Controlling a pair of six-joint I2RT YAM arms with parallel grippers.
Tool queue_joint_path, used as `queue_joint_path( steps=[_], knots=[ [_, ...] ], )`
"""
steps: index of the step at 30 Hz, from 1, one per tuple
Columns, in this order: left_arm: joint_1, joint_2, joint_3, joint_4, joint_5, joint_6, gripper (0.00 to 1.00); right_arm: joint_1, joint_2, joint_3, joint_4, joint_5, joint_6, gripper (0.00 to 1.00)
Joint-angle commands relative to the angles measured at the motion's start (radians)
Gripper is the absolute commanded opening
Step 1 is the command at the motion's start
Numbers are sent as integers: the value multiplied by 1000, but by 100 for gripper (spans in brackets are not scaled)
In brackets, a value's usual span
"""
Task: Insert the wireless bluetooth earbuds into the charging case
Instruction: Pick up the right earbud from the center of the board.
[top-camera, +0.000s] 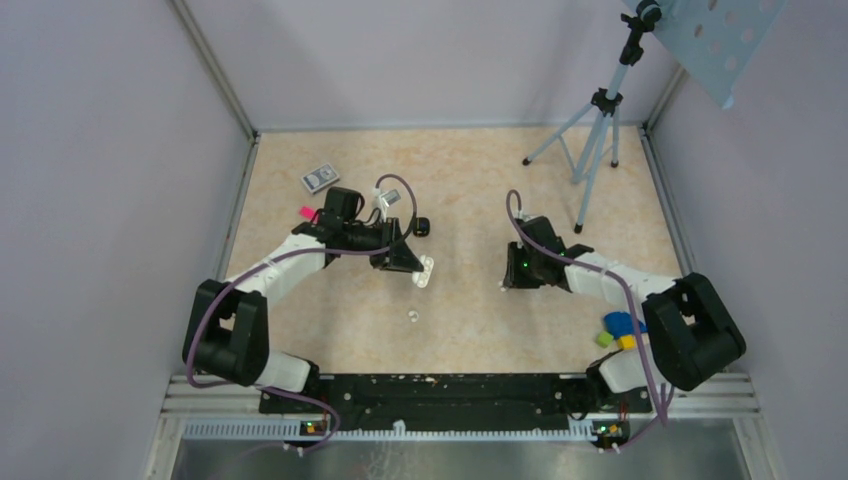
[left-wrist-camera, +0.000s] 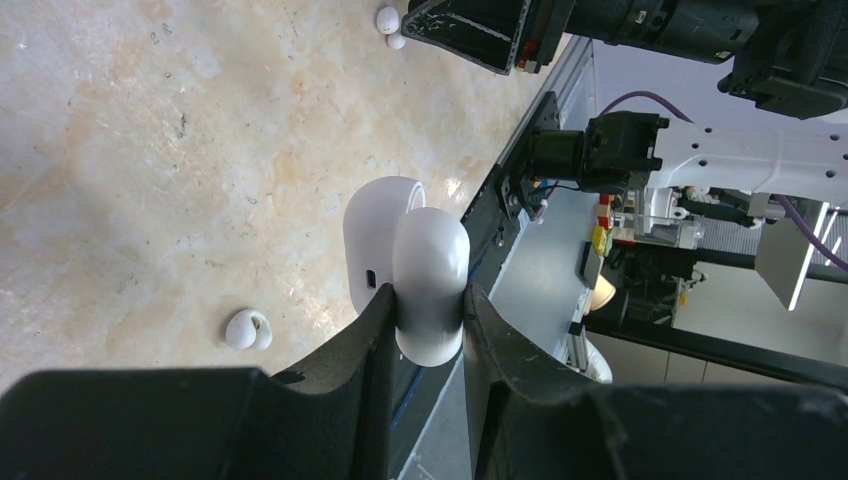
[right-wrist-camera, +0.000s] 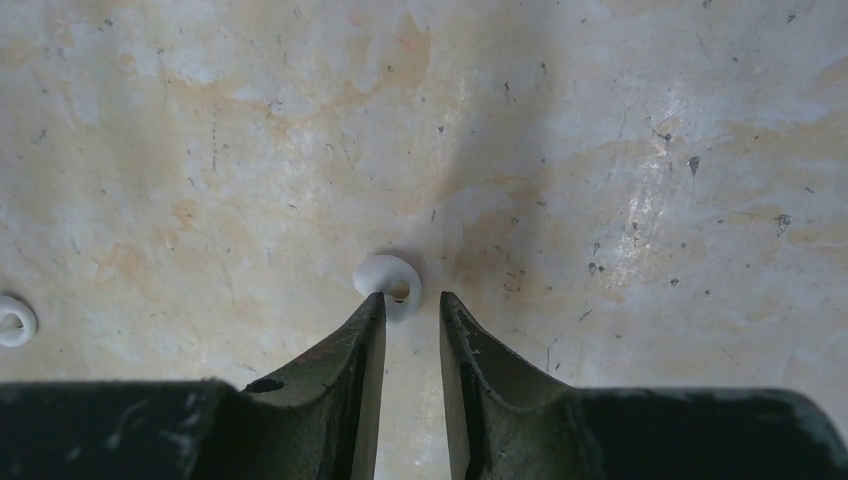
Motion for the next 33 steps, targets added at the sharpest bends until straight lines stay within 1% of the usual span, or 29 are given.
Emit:
queue_joint_path(
  steps=[1,6,17,18,20,22,23,27,30,33],
  knots=[
    [-1,-39,-10,17,10,5,0,5,14,20,18,9,-21,26],
    [0,-43,-11,17,9,5,0,5,26,10,26,20,-19,26],
    [-1,-63,-10,19,14,8,0,4,62,8,90,-61,-1,28],
    [-1,-64,-9,14,13,10,0,4,61,8,90,-63,-1,27],
    [0,-64,-8,9,12,14,0,4,56,8,89,-56,0,20],
    [-1,-64,-8,7,10,15,0,4,47,8,85,-54,0,10],
    [-1,-66,-10,7,7,15,0,4,44,10,81,-50,1,0],
    [0,-67,-10,14,0,6,0,5,17,34,48,-56,-5,0],
    [-1,-79,-21,64,27,-13,0,20,-63,53,32,-56,-1,0],
    [-1,-119,-55,172,27,-70,0,118,-167,95,7,83,1,0]
  ],
)
